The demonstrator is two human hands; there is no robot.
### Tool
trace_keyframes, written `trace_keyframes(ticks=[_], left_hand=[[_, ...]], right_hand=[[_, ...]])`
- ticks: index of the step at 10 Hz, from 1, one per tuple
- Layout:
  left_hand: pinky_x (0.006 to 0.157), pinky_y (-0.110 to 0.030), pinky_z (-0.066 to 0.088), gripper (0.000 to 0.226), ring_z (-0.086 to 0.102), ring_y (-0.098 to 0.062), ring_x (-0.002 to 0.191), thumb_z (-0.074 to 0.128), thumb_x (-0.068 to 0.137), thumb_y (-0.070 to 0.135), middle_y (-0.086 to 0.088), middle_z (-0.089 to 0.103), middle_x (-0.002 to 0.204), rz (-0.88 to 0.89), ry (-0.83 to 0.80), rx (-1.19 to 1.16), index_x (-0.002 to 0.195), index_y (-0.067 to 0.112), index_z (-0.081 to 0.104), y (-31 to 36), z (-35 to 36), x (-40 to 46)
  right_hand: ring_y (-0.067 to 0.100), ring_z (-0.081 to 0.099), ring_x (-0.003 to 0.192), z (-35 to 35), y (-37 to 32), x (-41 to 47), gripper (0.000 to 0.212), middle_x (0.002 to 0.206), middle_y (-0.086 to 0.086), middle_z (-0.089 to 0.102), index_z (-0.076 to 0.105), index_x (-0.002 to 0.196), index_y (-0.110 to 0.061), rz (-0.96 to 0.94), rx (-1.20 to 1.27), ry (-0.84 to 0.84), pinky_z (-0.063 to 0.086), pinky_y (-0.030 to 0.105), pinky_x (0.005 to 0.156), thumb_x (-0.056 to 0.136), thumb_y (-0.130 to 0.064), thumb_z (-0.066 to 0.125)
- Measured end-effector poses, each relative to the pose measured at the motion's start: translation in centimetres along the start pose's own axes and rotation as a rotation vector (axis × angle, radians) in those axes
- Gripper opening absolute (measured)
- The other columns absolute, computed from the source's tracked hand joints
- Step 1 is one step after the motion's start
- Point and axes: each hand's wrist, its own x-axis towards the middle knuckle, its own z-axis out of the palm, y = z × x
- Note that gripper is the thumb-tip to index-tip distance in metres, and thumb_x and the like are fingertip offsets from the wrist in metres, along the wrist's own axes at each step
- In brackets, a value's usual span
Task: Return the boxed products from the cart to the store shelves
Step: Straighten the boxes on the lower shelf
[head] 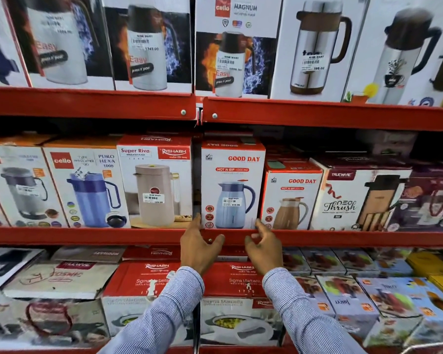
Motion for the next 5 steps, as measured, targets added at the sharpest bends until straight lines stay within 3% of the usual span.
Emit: trace_keyframes(ticks=[2,3,4,5], left_hand=[[0.1,-0.041,0.053,0.086,0.062,-0.018,0.118,0.068,0.064,0.055,0.0,0.065,0.131,-0.039,-0.01,0.02,0.139,0.021,0.044,-0.5,0.0,0.2],[0.098,-0.036,0.054,0.08,0.066,-0.017,0.11,0.073,0.067,0.044,0.0,0.068,0.122,-0.034,-0.004,0.006,0.138,0.019,0.047,0.0,-0.1,-0.1],[0.097,-0.031,0.052,0.077,0.064,-0.014,0.108,0.075,0.069,0.04,0.0,0.069,0.122,-0.036,-0.014,0.013,0.137,0.018,0.048,-0.6,0.2,0.3],[0.104,-0.033,0.048,0.081,0.06,-0.017,0.12,0.073,0.072,0.041,-0.003,0.063,0.133,-0.006,0.019,0.047,0.142,0.015,0.043,0.0,0.1,0.2]], right_hand=[[0.02,0.065,0.099,-0.3,0.0,0.1,0.06,0.114,0.006,0.067,0.041,0.143,-0.017,0.003,-0.011,-0.02,0.054,0.038,0.093,0.086,-0.025,0.061],[0.019,0.064,0.094,-0.6,0.0,0.1,0.06,0.104,0.004,0.066,0.042,0.142,-0.015,0.004,0.015,-0.026,0.053,0.033,0.09,0.086,-0.022,0.061],[0.017,0.064,0.092,-0.6,0.4,0.4,0.059,0.107,0.005,0.067,0.043,0.142,-0.016,-0.002,0.023,-0.039,0.052,0.03,0.087,0.086,-0.023,0.061],[0.011,0.062,0.092,-1.9,0.6,0.2,0.055,0.124,0.004,0.066,0.049,0.138,-0.018,-0.009,0.057,-0.033,0.048,0.024,0.086,0.086,-0.024,0.064]])
